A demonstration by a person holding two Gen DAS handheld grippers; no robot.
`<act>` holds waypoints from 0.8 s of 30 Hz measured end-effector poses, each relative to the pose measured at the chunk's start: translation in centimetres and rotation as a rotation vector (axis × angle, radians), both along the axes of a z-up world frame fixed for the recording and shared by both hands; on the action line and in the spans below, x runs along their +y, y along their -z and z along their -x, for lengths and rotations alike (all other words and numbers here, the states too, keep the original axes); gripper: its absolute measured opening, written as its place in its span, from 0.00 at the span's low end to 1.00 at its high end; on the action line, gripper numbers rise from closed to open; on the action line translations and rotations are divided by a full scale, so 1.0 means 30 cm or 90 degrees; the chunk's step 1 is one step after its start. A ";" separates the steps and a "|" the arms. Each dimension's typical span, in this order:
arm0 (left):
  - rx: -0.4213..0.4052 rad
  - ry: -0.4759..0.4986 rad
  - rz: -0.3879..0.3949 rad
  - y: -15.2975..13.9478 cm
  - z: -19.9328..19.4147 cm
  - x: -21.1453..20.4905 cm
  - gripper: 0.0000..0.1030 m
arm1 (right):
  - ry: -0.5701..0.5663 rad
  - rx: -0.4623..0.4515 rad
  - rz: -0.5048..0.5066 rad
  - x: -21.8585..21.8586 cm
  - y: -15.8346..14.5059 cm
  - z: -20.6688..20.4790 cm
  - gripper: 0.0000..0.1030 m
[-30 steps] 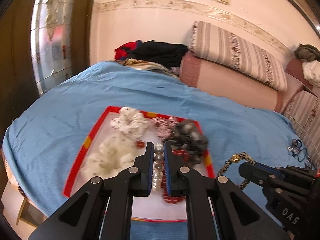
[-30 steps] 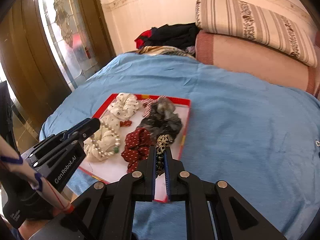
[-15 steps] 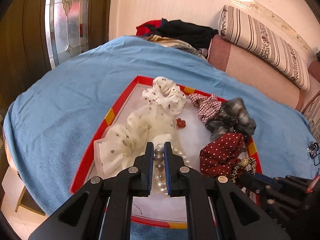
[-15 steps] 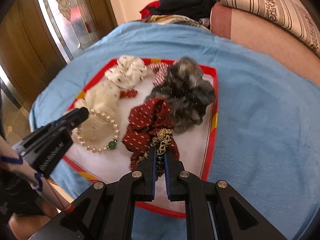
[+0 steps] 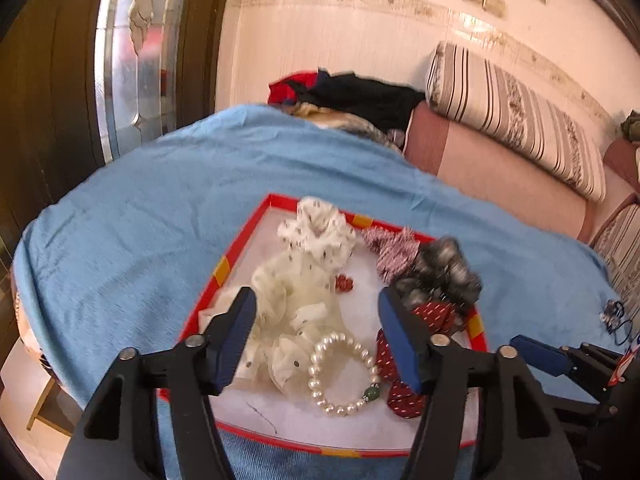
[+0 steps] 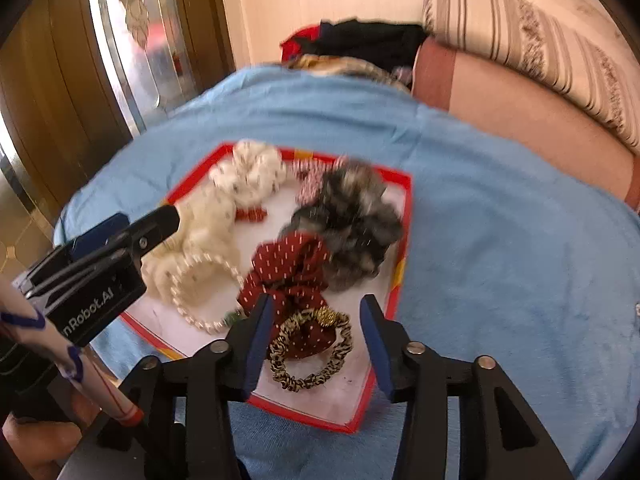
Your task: Organize jewelry
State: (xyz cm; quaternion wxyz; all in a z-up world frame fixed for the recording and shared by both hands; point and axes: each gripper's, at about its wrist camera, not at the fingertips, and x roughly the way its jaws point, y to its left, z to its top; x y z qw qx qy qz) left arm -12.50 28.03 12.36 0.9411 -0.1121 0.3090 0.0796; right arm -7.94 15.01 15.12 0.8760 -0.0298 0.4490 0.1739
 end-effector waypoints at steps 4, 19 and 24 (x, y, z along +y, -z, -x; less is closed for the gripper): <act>-0.038 -0.018 -0.011 -0.107 0.090 0.003 0.81 | 0.015 -0.066 0.037 -0.022 -0.118 0.077 0.64; -0.012 -0.126 -0.109 -0.255 0.359 -0.014 1.00 | 0.035 -0.168 0.092 -0.118 -0.255 0.319 0.77; -0.024 -0.112 -0.155 -0.283 0.377 -0.068 1.00 | 0.042 -0.173 0.098 -0.147 -0.250 0.343 0.78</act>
